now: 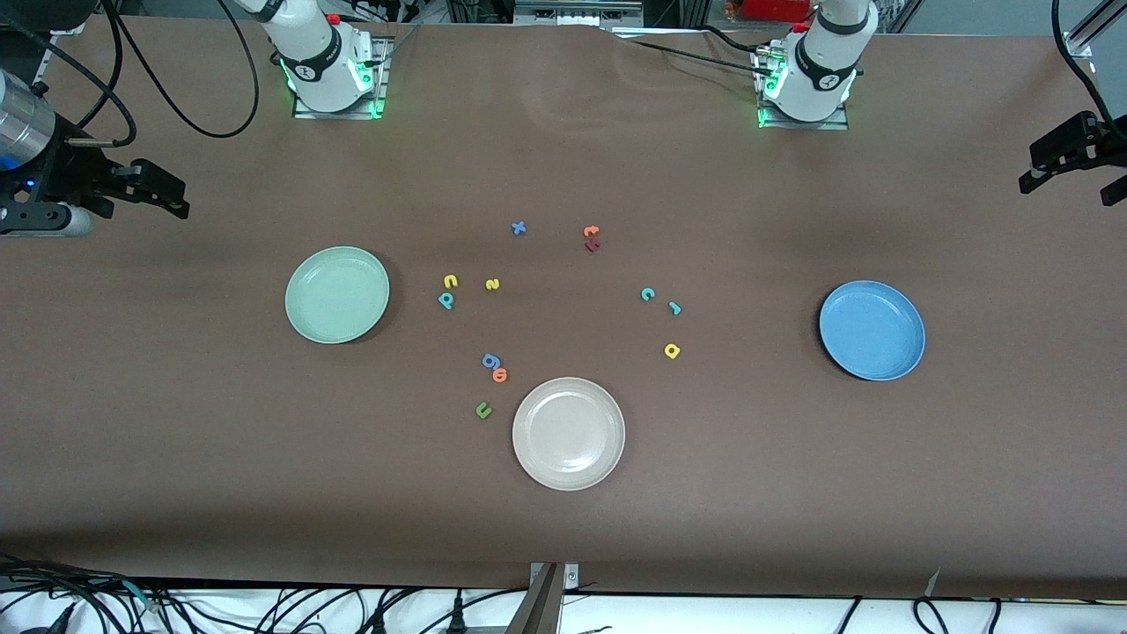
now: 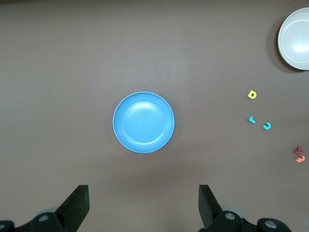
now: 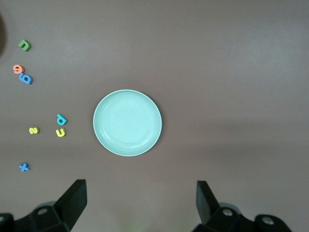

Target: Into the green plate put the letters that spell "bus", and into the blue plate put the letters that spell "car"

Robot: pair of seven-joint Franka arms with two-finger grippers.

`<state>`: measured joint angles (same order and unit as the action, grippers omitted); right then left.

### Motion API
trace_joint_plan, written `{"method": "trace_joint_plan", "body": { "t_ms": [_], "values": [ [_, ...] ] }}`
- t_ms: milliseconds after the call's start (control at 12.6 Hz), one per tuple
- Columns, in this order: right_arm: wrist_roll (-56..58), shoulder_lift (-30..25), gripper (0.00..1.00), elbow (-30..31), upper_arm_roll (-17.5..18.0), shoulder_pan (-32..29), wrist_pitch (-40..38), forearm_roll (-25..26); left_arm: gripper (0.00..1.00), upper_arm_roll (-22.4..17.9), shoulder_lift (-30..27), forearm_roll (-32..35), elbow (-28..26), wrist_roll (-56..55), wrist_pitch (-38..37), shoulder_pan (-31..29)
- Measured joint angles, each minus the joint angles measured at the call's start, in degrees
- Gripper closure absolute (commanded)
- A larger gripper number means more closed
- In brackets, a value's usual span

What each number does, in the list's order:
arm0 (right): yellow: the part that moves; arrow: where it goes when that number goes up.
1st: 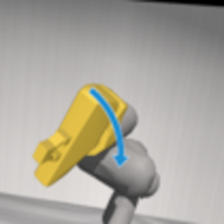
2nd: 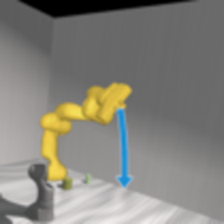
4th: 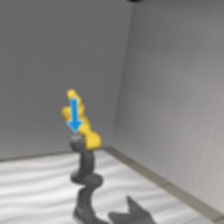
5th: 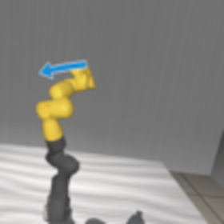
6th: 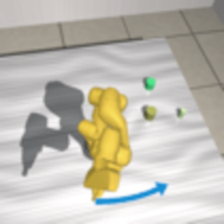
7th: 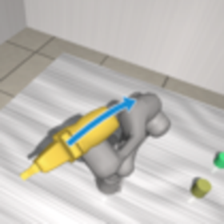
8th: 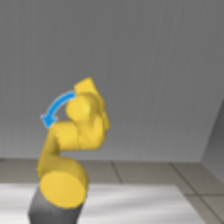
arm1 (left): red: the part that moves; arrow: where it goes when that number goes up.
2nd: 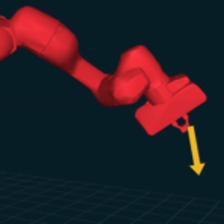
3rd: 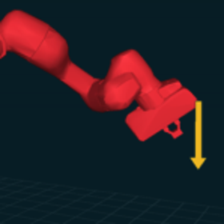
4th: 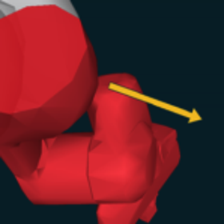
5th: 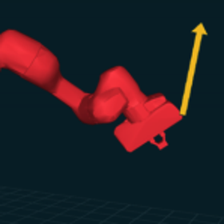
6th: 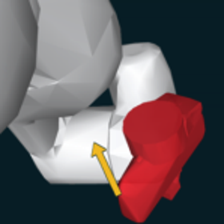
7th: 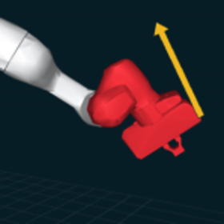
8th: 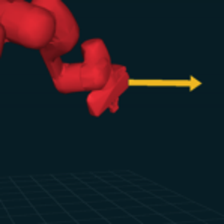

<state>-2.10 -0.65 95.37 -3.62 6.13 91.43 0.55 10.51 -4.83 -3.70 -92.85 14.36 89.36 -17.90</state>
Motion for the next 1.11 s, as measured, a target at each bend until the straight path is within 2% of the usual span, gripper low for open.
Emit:
{"method": "trace_joint_plan", "body": {
  "t_ms": [1108],
  "values": [
    [0.0, 0.1, 0.00, 0.0, 0.0, 0.0, 0.0, 0.0, 0.00, 0.4, 0.0, 0.0, 0.0, 1.9, 0.1, 0.0]
  ]
}}
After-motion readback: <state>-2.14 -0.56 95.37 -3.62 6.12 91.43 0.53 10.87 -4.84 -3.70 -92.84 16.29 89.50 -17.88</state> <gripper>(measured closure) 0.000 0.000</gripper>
